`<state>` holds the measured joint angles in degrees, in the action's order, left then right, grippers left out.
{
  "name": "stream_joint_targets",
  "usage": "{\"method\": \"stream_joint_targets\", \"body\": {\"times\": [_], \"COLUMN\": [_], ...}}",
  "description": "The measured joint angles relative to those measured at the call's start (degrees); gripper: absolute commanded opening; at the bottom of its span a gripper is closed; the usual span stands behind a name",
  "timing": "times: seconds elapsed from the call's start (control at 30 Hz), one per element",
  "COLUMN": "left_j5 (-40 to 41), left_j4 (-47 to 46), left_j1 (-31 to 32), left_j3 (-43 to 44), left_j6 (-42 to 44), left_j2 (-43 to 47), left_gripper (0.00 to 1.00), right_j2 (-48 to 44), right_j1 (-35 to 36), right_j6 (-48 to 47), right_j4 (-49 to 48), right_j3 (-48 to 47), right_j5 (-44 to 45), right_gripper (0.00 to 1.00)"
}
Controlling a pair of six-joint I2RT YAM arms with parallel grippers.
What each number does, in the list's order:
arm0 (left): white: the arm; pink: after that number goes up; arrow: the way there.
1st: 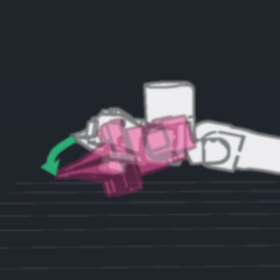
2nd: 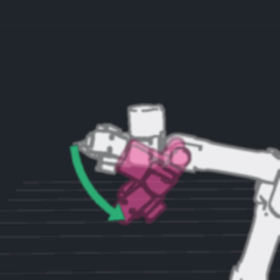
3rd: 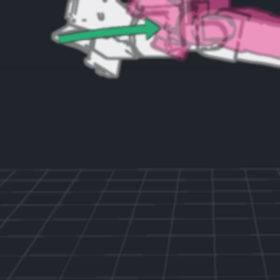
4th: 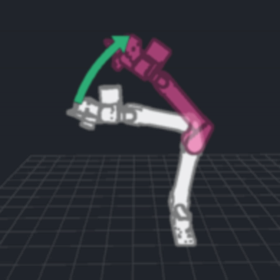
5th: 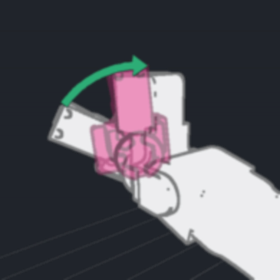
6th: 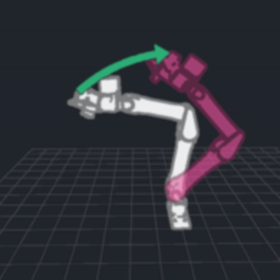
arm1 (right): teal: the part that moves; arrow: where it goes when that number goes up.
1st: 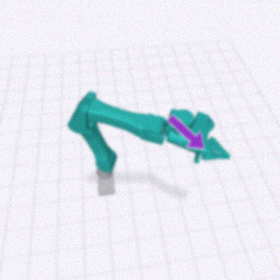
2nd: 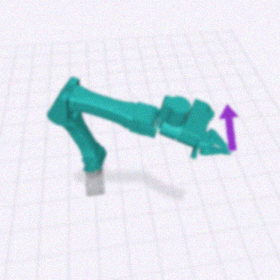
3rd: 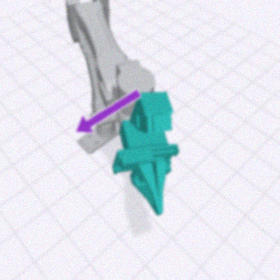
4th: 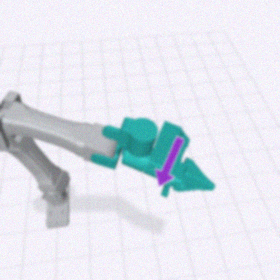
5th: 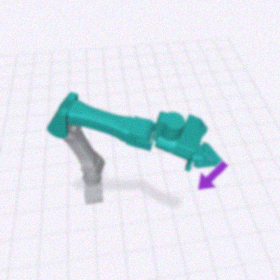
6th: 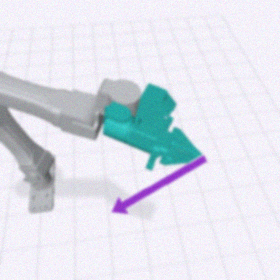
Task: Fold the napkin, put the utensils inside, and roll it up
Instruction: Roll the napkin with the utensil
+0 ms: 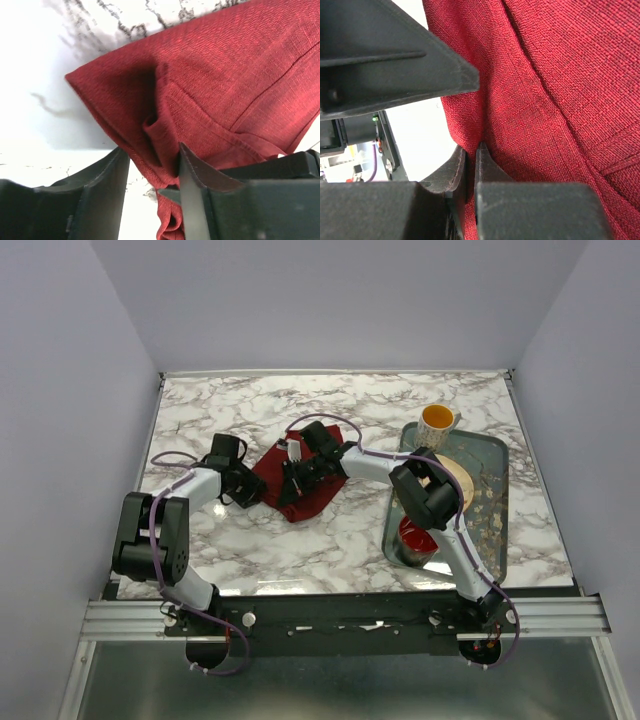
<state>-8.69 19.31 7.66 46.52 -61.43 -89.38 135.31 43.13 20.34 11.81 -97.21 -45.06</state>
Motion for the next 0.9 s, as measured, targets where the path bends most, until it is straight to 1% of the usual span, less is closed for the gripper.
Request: {"method": "stream_joint_targets", "body": {"times": [0.2, 0.23, 0.3, 0.37, 0.4, 0.43, 0.53, 0.6, 0.63, 0.7, 0.73, 0.8, 0.83, 0.9], "left_j5": [2.84, 3.37, 4.39, 5.03, 5.51, 5.70, 6.12, 6.54, 6.78, 7.15, 7.19, 7.19, 7.19, 7.10], "left_j4": [0.22, 0.42, 0.81, 1.07, 1.38, 1.42, 1.81, 2.99, 3.69, 5.09, 5.57, 5.77, 5.86, 6.73], "left_j1": [1.84, 2.23, 3.10, 3.78, 4.33, 4.63, 5.73, 6.36, 6.67, 7.10, 7.39, 7.74, 7.87, 8.02], "left_j3": [2.03, 2.56, 3.74, 4.50, 5.22, 5.73, 7.52, 8.92, 9.66, 11.08, 11.63, 11.93, 11.93, 11.85], "left_j6": [2.19, 2.84, 4.15, 4.74, 5.11, 5.31, 5.44, 5.70, 5.95, 6.34, 6.36, 6.36, 6.40, 6.14], "left_j2": [-1.84, -2.29, -3.28, -3.93, -4.42, -4.72, -5.66, -6.27, -6.64, -7.45, -7.85, -8.04, -8.04, -8.02], "left_gripper": [0.34, 0.29, 0.25, 0.16, 0.09, 0.00, 0.00, 0.00, 0.00, 0.00, 0.00, 0.00, 0.00, 0.00], "right_j2": [-0.11, -0.20, -0.63, -1.27, -1.57, -1.88, -2.62, -3.26, -3.58, -4.33, -4.63, -5.35, -5.66, -6.60], "right_j1": [0.33, 0.42, 0.48, 0.48, 0.52, 0.66, 0.98, 1.36, 1.60, 2.19, 2.40, 3.06, 3.41, 3.85], "right_j6": [-1.29, -1.60, -2.51, -3.52, -4.00, -4.57, -5.99, -7.08, -7.61, -8.66, -9.33, -10.54, -10.99, -11.34], "right_j4": [0.02, 0.04, 0.07, 0.28, 0.46, 0.72, 1.64, 2.51, 3.02, 4.31, 4.63, 5.99, 6.64, 8.46], "right_j3": [0.00, 0.00, 0.20, 0.55, 0.74, 0.85, 0.90, 0.90, 0.90, 0.87, 0.87, 0.72, 0.70, 0.44], "right_j5": [0.13, 0.37, 1.29, 2.32, 2.82, 3.56, 5.55, 7.37, 8.33, 10.97, 11.72, 14.12, 15.32, 17.86], "right_gripper": [0.01, 0.01, 0.01, 0.01, 0.02, 0.03, 0.11, 0.14, 0.21, 0.27, 0.33, 0.39, 0.46, 0.50]}}
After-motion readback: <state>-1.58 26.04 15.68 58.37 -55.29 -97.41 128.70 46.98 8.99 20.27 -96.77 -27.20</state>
